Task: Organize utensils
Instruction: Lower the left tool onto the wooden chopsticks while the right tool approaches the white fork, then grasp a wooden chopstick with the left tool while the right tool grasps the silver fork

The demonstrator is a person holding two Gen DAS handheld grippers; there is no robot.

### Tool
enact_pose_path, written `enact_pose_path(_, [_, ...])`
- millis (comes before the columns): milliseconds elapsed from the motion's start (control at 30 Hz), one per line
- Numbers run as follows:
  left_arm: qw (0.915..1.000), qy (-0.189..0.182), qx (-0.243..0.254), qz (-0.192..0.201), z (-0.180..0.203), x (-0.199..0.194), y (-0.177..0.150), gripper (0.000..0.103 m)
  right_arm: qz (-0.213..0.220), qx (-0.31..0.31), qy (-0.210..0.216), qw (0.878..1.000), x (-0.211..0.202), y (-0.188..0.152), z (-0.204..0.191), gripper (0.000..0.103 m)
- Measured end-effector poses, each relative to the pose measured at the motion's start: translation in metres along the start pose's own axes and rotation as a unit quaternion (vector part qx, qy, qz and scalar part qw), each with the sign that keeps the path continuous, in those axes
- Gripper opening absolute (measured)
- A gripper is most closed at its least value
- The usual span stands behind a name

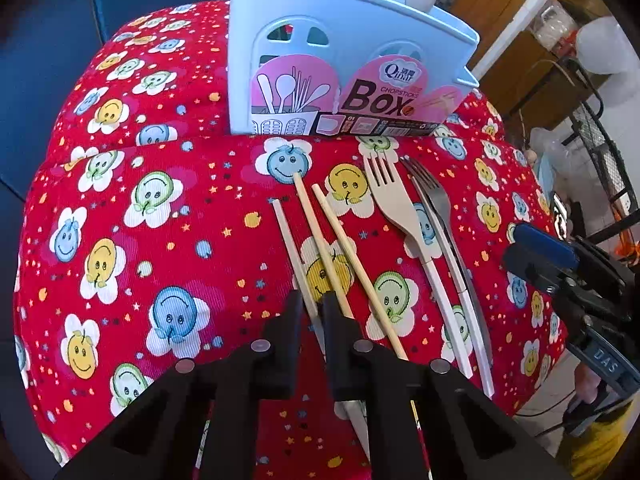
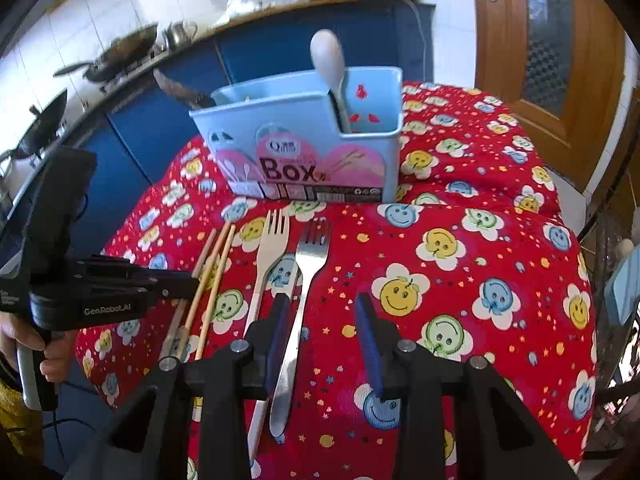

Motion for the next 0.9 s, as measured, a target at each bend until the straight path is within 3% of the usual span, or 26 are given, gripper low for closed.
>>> enact_pose_path(133, [0.9994,-0.008,0.003,0.035,-0.002,-0.008,0.000,0.005,-0.047,-0.013,0.003,0.999,0.015,0.000,-0.003,0.036])
enact_pose_path(333, [0.9958,-0.024,-0.002,0.088,-0.012,-0.027,0.004,0.005,-0.102,-0.005,0.016,0.995,0.035,-0.001,-0.004,0.026])
enact_pose_path(633, [0.9890,-0.044,0.002,0.141,-0.007,-0.044,0.014,0.005,-0.152,-0.009,0.005,0.988,0.055,0.010,-0.006,0.023])
enact_pose_path(767, [0.9846,-0.054,0.004,0.166,-0.003,-0.052,0.018,0.005,-0.157,-0.017,-0.006,0.987,0.062,0.019,-0.007,0.018])
enact_pose_path(800, [0.9836,-0.056,0.004,0.171,-0.002,-0.054,0.019,0.005,-0.153,-0.020,-0.010,0.988,0.063,0.020,-0.006,0.011])
enact_pose_path(900, [0.9801,-0.063,0.002,0.188,0.000,-0.060,0.021,0.005,-0.131,-0.012,-0.003,0.991,0.062,0.021,-0.005,0.009])
Point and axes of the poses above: each gripper's, at about its wrist camera, not at the fingertips, and x roughly the way its jaws point, z to its right, y to its top, the point moved 8 cm from there along x, roughly the way its jaws point, and after that the axes turned 3 degrees about -x, right-handed, at the moved point
